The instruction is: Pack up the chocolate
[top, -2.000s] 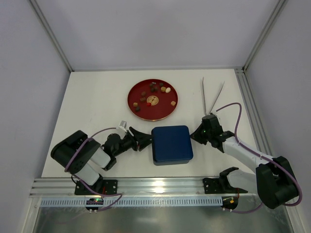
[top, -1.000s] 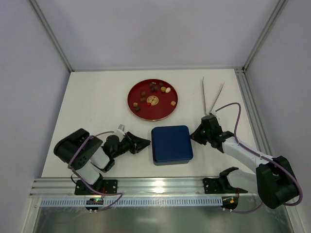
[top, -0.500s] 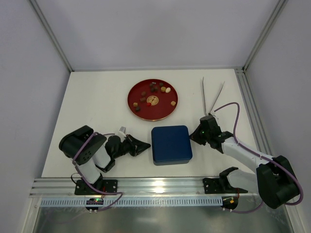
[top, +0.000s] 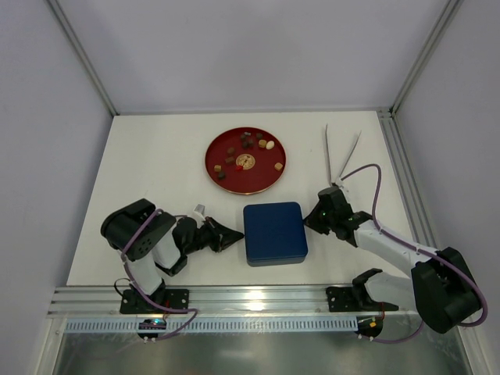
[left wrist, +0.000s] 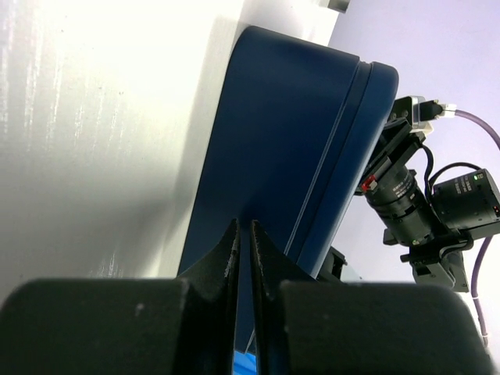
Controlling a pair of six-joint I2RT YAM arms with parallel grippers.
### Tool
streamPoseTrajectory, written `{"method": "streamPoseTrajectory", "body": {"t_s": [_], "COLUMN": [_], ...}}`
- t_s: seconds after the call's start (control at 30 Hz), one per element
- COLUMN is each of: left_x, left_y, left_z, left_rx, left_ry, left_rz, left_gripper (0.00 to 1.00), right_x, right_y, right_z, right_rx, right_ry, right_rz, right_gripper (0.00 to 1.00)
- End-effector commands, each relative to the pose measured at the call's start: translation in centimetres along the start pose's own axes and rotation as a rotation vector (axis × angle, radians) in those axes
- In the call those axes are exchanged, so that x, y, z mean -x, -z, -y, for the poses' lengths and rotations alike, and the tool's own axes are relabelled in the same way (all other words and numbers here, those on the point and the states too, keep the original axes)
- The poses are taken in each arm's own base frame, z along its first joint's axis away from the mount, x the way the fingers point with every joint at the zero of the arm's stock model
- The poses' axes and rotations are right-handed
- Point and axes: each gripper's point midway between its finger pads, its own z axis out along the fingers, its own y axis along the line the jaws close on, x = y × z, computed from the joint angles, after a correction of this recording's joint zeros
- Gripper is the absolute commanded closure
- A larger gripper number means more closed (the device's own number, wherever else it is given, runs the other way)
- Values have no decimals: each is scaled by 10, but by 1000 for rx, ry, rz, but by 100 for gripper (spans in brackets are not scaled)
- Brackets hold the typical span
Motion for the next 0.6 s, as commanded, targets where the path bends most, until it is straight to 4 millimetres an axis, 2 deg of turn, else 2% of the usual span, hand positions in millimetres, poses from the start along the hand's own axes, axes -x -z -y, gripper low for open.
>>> {"method": "streamPoseTrajectory", "body": {"t_s": [0.0, 0.3, 0.57], "left_x": [-3, -4, -5], "left_y": [1, -2, -2], "left_z": [49, 49, 49], "left_rx": [-207, -204, -206], "left_ry": [-99, -96, -96], "left_rz": [-12, -16, -26], "left_gripper": [94, 94, 94], "right_x": [11, 9, 7], "right_y": [2, 3, 2], "right_z": [-17, -19, -13], "right_rx": [28, 6, -22], "right_ry": [13, 41, 55], "right_rz": [38, 52, 58], "right_gripper": [84, 84, 84]}}
